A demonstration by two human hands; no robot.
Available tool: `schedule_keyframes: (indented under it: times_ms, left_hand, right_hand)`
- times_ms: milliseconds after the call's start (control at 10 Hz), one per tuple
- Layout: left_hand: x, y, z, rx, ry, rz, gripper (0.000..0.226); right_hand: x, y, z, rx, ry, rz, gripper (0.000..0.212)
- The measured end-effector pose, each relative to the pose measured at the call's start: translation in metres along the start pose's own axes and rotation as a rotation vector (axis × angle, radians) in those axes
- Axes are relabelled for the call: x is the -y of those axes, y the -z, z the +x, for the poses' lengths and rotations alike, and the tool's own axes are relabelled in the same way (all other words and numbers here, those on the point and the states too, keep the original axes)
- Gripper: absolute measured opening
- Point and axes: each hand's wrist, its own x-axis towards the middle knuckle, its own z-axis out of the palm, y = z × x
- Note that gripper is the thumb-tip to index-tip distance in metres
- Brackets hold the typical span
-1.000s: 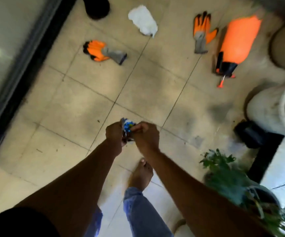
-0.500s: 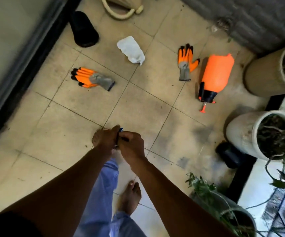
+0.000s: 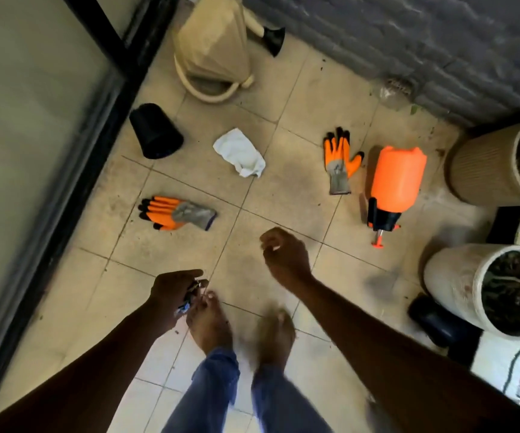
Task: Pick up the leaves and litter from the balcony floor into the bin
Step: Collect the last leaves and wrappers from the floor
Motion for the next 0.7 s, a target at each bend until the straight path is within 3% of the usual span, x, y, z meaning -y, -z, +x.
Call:
schedule_keyframes:
  times_ms: [100, 200, 400, 600, 700]
  left_hand:
    - [0.004, -0.003, 0.062, 0.018, 0.080, -0.116, 0.070]
    - [-0.131, -0.008, -0.093, 0.055, 0.049, -0.169, 0.026]
    - [-0.147, -0.025, -0.078, -0.087, -0.032, -0.063, 0.052]
    - [-0.154, -0.038, -0.062, -0.177, 0.055, -0.139, 0.051]
    - [-0.148, -0.043, -0.059, -0.141, 0.111, -0.238, 0.050]
  right_hand:
    - [0.002, 0.016, 0.060, -0.041, 0.021, -0.238, 0.029]
    - [0.000, 0.015, 0.118, 0.024, 0.057, -0.391, 0.035]
    - [-0.005, -0.019, 0.226, 0.206, 0.181, -0.650, 0.048]
    - [0.008, -0.059, 0.287, 0.392, 0.152, -0.874, 0.089]
    - [0.003, -0.069, 0.300, 0.443, 0.119, -0.928, 0.087]
